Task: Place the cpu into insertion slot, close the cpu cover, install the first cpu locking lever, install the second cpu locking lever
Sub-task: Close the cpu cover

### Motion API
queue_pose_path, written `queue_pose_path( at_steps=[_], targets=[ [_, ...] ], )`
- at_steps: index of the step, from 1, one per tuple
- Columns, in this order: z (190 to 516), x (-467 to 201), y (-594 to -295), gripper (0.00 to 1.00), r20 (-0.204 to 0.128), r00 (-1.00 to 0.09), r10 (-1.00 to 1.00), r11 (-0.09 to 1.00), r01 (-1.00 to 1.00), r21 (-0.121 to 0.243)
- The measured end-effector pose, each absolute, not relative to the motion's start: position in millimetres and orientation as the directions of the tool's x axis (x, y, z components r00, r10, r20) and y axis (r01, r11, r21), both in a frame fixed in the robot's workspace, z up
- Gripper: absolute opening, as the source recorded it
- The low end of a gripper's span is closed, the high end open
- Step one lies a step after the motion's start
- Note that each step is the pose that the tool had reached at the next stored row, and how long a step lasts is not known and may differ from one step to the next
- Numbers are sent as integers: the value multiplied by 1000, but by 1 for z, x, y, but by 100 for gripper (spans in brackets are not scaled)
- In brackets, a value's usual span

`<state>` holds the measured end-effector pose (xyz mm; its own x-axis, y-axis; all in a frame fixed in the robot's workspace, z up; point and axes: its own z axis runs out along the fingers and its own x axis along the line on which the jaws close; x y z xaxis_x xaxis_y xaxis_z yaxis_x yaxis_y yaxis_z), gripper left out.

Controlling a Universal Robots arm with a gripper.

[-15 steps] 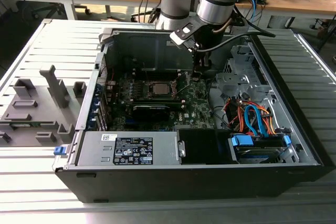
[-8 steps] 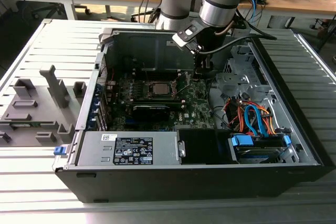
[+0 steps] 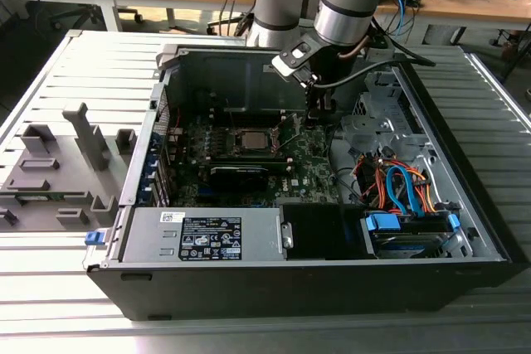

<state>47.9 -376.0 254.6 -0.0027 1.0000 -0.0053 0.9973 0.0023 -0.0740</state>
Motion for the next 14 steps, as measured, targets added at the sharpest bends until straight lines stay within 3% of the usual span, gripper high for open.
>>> queue_pose_path(
  at_steps=[14],
  targets=[
    [255,7,-376,11,-1,-3,1000,3,998,-57]
  ],
)
